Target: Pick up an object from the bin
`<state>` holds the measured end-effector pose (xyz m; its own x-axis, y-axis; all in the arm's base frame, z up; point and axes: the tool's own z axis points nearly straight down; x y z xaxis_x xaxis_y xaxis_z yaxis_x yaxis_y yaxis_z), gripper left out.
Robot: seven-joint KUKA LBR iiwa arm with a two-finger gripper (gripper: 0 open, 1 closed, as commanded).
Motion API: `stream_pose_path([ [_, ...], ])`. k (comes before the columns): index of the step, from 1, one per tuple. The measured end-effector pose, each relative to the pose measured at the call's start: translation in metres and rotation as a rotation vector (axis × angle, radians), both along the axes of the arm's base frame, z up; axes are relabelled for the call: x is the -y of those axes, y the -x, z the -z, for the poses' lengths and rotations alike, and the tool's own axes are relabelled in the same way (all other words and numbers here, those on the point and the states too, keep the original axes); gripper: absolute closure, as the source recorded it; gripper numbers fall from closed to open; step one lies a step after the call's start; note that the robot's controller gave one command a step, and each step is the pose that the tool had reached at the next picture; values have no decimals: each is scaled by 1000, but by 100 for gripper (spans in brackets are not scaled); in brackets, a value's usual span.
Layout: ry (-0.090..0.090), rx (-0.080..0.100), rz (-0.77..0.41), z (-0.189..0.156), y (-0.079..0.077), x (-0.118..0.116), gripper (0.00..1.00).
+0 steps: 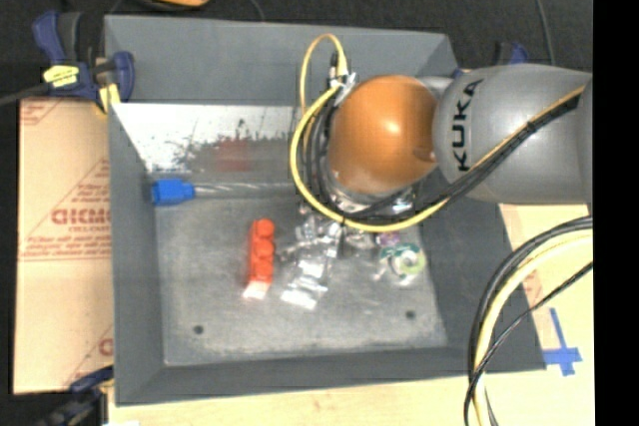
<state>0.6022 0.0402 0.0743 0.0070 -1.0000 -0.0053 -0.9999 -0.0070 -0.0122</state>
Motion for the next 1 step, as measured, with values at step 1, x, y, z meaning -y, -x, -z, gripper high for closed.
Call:
stream_pose_path([
  [1,-1,2,1,-1,-1,-1,100],
])
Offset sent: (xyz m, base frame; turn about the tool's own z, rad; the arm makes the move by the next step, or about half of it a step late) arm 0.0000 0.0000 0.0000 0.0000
